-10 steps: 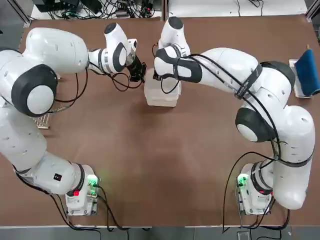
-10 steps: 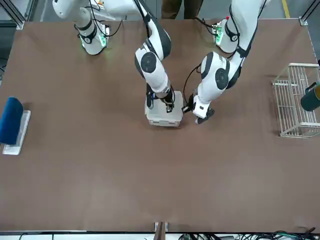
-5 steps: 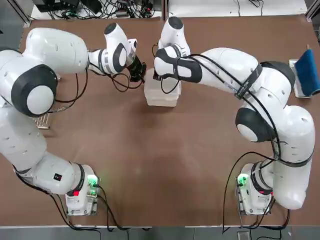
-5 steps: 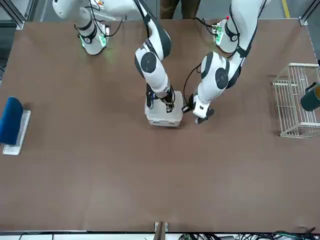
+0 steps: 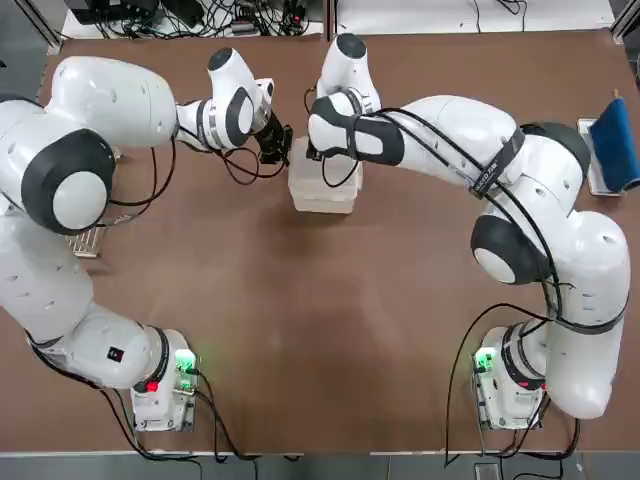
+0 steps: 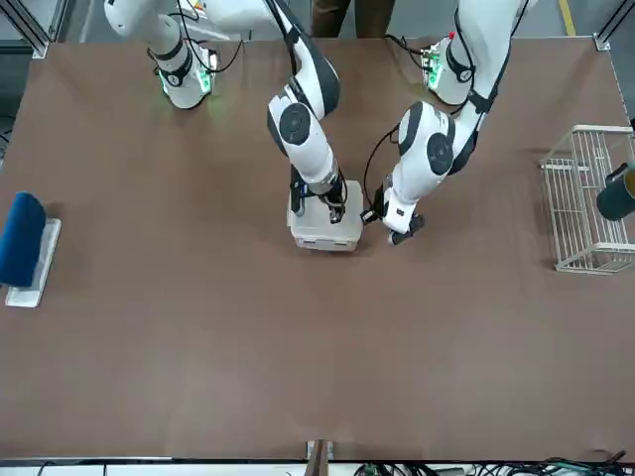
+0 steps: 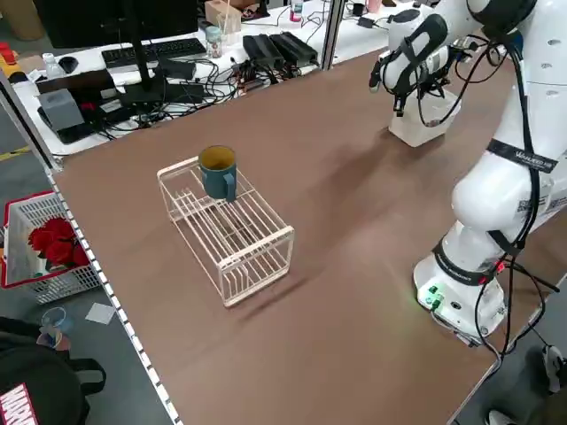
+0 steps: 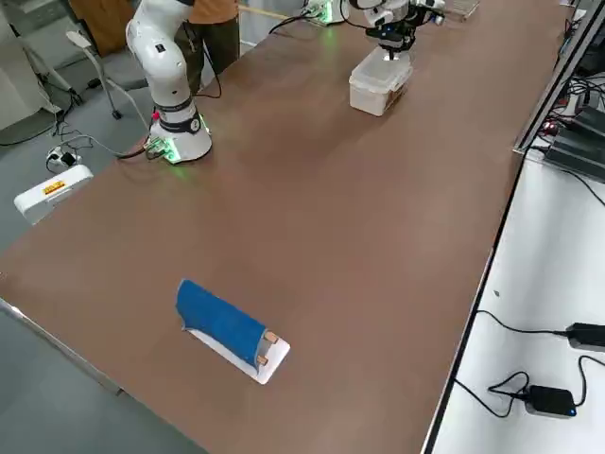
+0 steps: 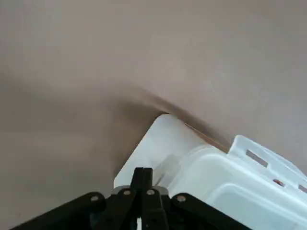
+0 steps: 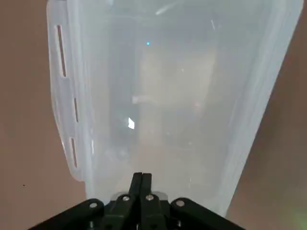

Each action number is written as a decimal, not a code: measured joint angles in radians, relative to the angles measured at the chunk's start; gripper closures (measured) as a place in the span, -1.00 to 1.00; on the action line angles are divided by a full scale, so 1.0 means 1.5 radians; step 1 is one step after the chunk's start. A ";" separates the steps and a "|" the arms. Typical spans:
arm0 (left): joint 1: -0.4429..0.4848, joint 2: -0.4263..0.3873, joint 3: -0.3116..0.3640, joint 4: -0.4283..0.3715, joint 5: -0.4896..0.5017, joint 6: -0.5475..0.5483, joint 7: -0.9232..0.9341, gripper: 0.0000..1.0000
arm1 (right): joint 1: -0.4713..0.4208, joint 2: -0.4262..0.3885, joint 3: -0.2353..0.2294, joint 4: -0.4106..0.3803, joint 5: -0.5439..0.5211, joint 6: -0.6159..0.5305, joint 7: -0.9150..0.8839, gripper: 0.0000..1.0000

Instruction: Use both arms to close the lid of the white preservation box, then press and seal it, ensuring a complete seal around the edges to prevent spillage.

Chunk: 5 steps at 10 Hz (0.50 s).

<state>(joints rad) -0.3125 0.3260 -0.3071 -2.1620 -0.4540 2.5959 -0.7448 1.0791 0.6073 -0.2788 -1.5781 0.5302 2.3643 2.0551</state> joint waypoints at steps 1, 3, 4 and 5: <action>0.000 0.000 0.000 0.000 -0.001 0.000 0.000 0.98 | 0.000 0.000 0.000 0.000 0.000 0.000 0.000 0.96; 0.000 0.000 0.000 -0.001 -0.001 0.001 0.000 0.98 | 0.000 0.000 0.000 0.000 0.000 0.000 0.000 0.96; 0.000 0.000 0.000 -0.001 -0.001 0.003 0.000 0.98 | 0.000 0.000 0.000 0.000 0.000 0.000 0.000 0.96; 0.000 -0.001 0.000 -0.002 -0.001 0.004 0.000 0.98 | 0.000 0.000 0.000 0.000 0.000 0.000 0.000 0.96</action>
<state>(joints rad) -0.3131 0.3250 -0.3077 -2.1649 -0.4559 2.6014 -0.7448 1.0791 0.6073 -0.2788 -1.5781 0.5302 2.3640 2.0551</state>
